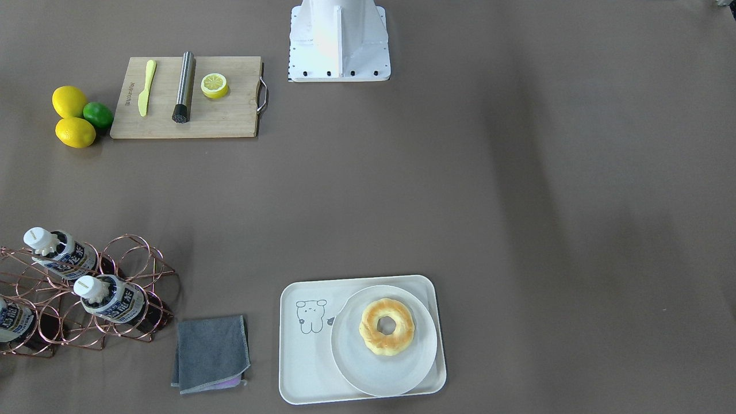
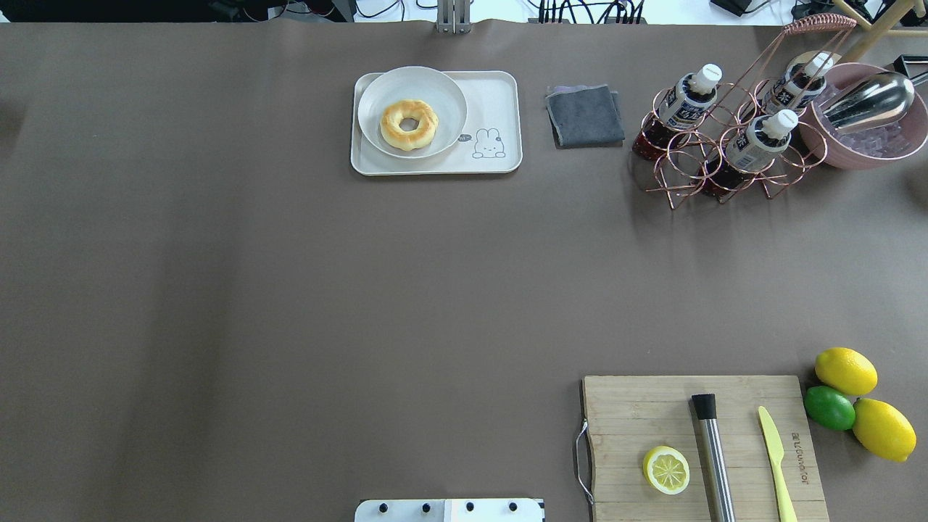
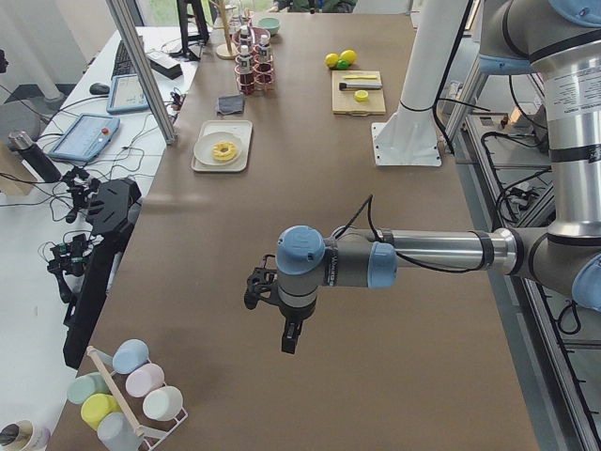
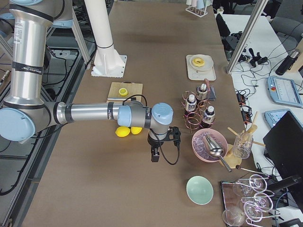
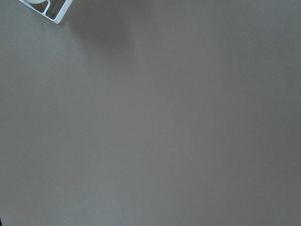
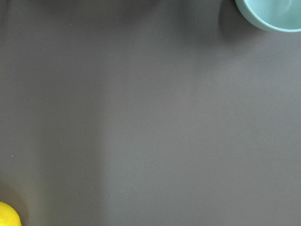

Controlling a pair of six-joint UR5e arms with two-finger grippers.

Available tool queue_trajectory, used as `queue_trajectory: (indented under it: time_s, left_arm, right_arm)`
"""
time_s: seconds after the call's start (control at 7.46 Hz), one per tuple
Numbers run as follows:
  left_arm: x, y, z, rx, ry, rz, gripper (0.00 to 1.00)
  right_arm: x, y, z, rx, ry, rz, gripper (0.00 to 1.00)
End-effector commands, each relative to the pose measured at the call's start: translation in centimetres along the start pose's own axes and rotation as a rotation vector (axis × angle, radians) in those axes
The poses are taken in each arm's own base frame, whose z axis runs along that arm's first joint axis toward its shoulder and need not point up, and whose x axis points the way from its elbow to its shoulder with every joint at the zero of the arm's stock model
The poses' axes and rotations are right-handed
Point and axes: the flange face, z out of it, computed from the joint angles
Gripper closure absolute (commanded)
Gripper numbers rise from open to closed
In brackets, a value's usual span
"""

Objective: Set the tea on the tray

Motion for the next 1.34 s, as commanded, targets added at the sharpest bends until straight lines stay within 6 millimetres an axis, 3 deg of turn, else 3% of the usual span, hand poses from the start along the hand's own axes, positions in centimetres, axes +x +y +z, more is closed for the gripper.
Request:
queue_trajectory:
  time_s: [0.0,0.67,0.8,1.07,1.21]
  left_arm:
    - [0.6,-0.7,-0.1,0.004,0.004,0.024,0.01]
    - [0.9,-1.2,-0.5,0.015,0.003,0.029,0.01]
    - [1.4,-2.1,-1.2,0.029,0.007,0.041,0.01]
    - [1.9,-2.5,-1.2,0.047,0.038,0.064,0.01]
    - [3.3,-5.4,-3.1,0.131,0.063,0.122,0.01]
  right_arm:
    - [0.0,0.0,0.0,0.000,0.000,-0.002,0.00]
    - [-0.4,-0.1,-0.4,0.009,-0.010,-0.012,0.00]
    - [-1.0,-0.3,-0.9,0.042,-0.022,-0.046,0.00]
    - [-0.9,0.7,-0.7,0.115,-0.025,-0.102,0.00]
    - [-0.8,0.6,-0.6,0.109,-0.029,-0.097,0.00]
